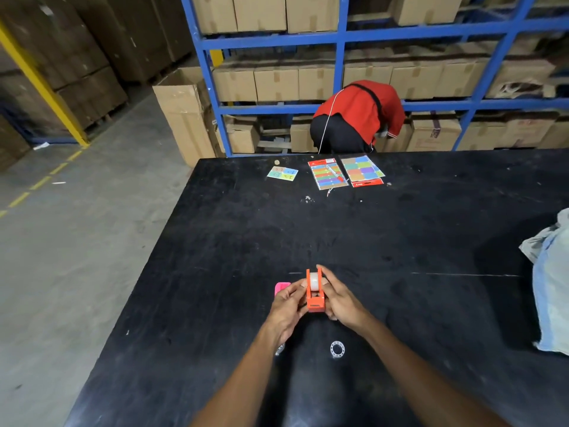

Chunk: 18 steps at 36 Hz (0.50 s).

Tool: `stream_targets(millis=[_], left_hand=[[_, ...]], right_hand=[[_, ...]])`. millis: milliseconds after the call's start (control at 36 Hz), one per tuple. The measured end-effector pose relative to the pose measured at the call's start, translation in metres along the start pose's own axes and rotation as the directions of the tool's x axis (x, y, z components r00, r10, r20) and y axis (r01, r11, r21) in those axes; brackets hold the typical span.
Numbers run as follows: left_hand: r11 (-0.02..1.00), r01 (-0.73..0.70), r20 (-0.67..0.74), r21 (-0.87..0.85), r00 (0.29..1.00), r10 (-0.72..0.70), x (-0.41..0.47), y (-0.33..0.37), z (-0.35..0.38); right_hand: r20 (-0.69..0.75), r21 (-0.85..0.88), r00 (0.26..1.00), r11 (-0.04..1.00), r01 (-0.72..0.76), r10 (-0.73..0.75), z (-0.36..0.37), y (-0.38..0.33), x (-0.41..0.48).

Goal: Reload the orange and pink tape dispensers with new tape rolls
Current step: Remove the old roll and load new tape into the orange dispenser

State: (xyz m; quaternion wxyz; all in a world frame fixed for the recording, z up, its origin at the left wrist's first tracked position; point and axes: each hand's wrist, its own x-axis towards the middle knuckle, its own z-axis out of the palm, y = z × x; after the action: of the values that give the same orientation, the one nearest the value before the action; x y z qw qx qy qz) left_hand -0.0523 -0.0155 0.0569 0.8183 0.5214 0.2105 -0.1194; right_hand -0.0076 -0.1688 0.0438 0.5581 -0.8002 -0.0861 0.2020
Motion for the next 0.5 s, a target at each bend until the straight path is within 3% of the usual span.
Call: stream_targets(millis=[250, 389, 500], left_hand=[[0.996, 0.038, 0.005, -0.08, 0.999, -0.037, -0.013, -0.001, 0.002], [0.993, 0.057, 0.016, -0.105, 0.998, -0.055, -0.013, -0.002, -0.005], [0.991, 0.038, 0.013, -0.125, 0.999, -0.037, -0.011, -0.001, -0.006]], right_hand=[[-0.049, -0.325, 0.998, 0.946, 0.017, -0.035, 0.002, -0.026, -0.009], [-0.126, -0.444, 0.968, 0.885, 0.14, -0.216, -0.004, -0.045, -0.02], [-0.061, -0.562, 0.927, 0.78, 0.275, -0.371, -0.006, -0.058, -0.021]])
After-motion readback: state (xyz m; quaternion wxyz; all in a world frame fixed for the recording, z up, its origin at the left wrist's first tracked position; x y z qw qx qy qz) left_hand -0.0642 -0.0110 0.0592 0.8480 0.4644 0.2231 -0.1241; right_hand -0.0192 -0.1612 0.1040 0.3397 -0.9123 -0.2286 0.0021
